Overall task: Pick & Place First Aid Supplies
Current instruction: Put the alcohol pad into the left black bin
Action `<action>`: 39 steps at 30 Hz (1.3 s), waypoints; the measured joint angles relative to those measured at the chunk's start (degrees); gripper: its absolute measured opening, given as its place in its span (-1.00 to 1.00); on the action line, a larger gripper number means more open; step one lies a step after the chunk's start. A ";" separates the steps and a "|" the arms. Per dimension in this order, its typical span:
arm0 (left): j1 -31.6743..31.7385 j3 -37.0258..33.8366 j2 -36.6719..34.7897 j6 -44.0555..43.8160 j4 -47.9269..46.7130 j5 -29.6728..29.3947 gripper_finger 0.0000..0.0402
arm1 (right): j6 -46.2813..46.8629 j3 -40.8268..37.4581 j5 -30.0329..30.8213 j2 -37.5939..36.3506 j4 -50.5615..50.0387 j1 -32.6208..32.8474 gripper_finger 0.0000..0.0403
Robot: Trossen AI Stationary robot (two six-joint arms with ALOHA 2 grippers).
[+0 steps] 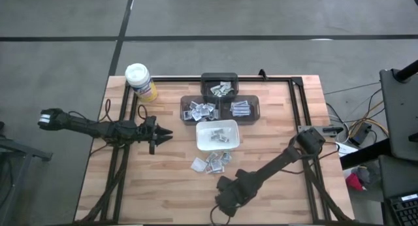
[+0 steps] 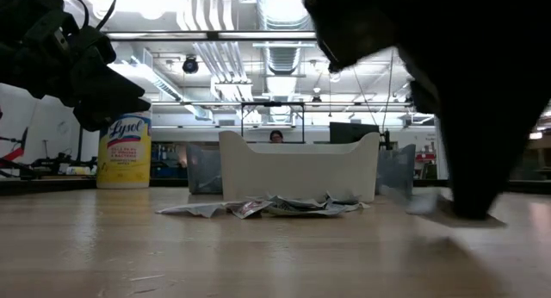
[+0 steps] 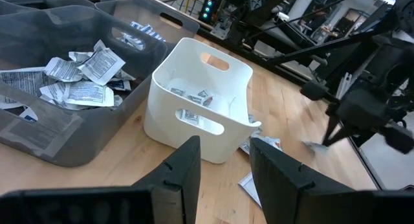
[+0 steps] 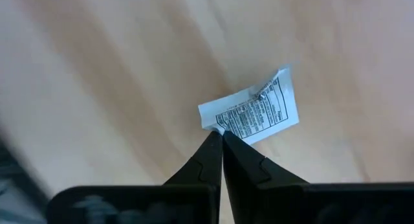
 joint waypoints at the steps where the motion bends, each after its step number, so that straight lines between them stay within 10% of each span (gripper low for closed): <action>1: 0.01 0.00 0.00 0.00 0.00 0.01 -0.37 | -0.52 0.00 -0.29 -0.29 1.58 -0.15 -0.96; 27: -0.01 0.00 -0.04 -7.52 1.59 1.57 -0.37 | -13.17 0.13 -17.11 -2.08 41.49 -12.18 -0.96; 39: -0.01 0.00 -0.13 -5.35 12.74 24.44 -0.37 | -13.44 0.17 -22.73 -2.06 65.72 -16.14 -0.96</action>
